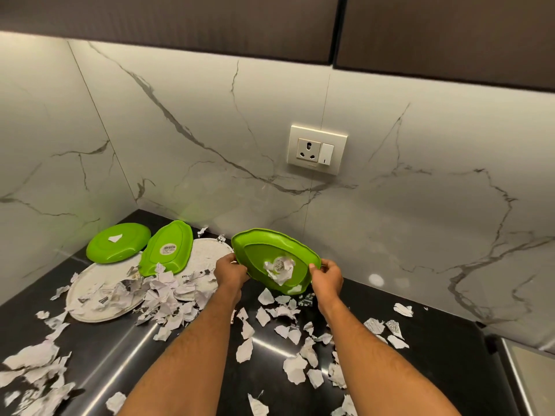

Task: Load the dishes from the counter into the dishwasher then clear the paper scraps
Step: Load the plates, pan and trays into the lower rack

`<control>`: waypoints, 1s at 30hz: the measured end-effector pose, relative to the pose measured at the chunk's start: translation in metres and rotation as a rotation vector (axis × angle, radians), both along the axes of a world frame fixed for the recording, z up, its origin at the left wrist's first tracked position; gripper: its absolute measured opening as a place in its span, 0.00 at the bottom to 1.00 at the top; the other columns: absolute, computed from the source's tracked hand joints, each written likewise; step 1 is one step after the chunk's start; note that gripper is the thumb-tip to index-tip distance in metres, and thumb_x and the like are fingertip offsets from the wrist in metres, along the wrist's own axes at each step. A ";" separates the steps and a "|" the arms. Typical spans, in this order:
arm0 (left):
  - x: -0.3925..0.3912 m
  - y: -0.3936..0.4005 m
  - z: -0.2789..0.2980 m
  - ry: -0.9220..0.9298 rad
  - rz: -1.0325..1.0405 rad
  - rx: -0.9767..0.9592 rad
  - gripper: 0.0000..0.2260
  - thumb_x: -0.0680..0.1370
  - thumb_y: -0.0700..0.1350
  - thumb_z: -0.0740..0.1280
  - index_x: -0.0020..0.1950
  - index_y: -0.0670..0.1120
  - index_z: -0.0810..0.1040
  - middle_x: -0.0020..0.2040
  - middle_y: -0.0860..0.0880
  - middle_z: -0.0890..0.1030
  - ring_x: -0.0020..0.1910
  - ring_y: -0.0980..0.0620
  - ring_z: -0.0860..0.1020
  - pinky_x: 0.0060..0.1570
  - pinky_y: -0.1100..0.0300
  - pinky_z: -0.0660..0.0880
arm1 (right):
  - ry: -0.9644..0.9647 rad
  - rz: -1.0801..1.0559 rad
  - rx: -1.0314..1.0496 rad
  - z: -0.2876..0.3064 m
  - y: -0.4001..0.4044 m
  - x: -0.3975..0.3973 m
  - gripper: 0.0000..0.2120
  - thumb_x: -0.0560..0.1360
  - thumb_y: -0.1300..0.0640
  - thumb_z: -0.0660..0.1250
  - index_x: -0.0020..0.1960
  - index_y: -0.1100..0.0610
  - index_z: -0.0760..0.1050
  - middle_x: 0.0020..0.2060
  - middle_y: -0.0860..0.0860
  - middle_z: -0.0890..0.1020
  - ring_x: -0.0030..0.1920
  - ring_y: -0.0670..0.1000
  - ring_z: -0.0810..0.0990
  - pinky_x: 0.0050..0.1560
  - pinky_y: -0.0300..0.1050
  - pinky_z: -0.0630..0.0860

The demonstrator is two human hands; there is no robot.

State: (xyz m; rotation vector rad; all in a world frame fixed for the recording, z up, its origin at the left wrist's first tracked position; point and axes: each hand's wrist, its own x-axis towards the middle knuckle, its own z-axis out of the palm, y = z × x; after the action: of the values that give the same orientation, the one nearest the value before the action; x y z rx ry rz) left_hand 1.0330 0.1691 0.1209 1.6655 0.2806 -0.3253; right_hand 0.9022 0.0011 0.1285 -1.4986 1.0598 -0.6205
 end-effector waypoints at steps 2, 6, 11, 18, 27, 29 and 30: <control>-0.002 0.004 0.003 -0.044 0.001 0.083 0.17 0.68 0.25 0.63 0.39 0.47 0.78 0.44 0.39 0.83 0.44 0.38 0.82 0.43 0.40 0.83 | -0.012 0.034 -0.049 0.006 0.004 -0.004 0.09 0.74 0.60 0.76 0.53 0.54 0.80 0.48 0.54 0.84 0.48 0.54 0.83 0.53 0.52 0.82; -0.016 0.013 0.021 -0.128 -0.029 0.143 0.14 0.71 0.32 0.61 0.49 0.47 0.79 0.47 0.41 0.84 0.48 0.38 0.81 0.50 0.45 0.81 | -0.042 0.110 -0.166 0.014 0.009 -0.017 0.12 0.74 0.62 0.76 0.49 0.48 0.77 0.51 0.53 0.82 0.51 0.51 0.82 0.53 0.52 0.83; -0.007 0.023 -0.004 -0.217 -0.109 0.081 0.11 0.75 0.50 0.59 0.51 0.50 0.78 0.49 0.43 0.83 0.50 0.40 0.81 0.52 0.40 0.79 | -0.119 0.128 -0.227 0.028 0.020 -0.040 0.10 0.76 0.63 0.74 0.51 0.51 0.76 0.49 0.52 0.82 0.50 0.50 0.82 0.45 0.38 0.78; -0.075 0.055 0.038 -0.177 -0.096 -0.037 0.17 0.82 0.57 0.60 0.53 0.44 0.79 0.53 0.42 0.81 0.53 0.42 0.79 0.54 0.43 0.80 | -0.122 0.117 -0.285 0.038 0.051 -0.087 0.09 0.77 0.61 0.74 0.54 0.54 0.77 0.49 0.52 0.82 0.50 0.50 0.81 0.47 0.37 0.78; -0.149 0.135 0.018 -0.357 -0.207 0.039 0.13 0.76 0.46 0.70 0.59 0.59 0.76 0.48 0.44 0.83 0.47 0.43 0.83 0.48 0.43 0.82 | -0.064 -0.017 -0.347 0.035 0.125 -0.184 0.10 0.75 0.62 0.75 0.54 0.57 0.79 0.47 0.52 0.81 0.48 0.51 0.79 0.42 0.30 0.72; -0.161 0.156 -0.001 -0.366 -0.244 0.080 0.10 0.73 0.50 0.69 0.53 0.60 0.79 0.44 0.46 0.84 0.44 0.44 0.83 0.46 0.41 0.82 | -0.048 -0.041 -0.342 0.031 0.144 -0.211 0.10 0.74 0.64 0.76 0.54 0.60 0.80 0.44 0.49 0.81 0.47 0.50 0.79 0.41 0.29 0.71; -0.165 0.160 -0.008 -0.359 -0.227 0.098 0.09 0.72 0.49 0.68 0.51 0.57 0.81 0.42 0.46 0.84 0.42 0.44 0.84 0.46 0.40 0.82 | -0.053 -0.040 -0.347 0.029 0.146 -0.219 0.10 0.73 0.64 0.76 0.54 0.60 0.81 0.42 0.48 0.80 0.46 0.51 0.79 0.43 0.33 0.73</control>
State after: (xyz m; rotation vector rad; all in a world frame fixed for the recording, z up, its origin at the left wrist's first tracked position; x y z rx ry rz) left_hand 0.8677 0.3295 0.1133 1.8205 -0.1646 -0.1769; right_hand 0.6834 0.1474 0.1577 -1.7509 0.9774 -0.9033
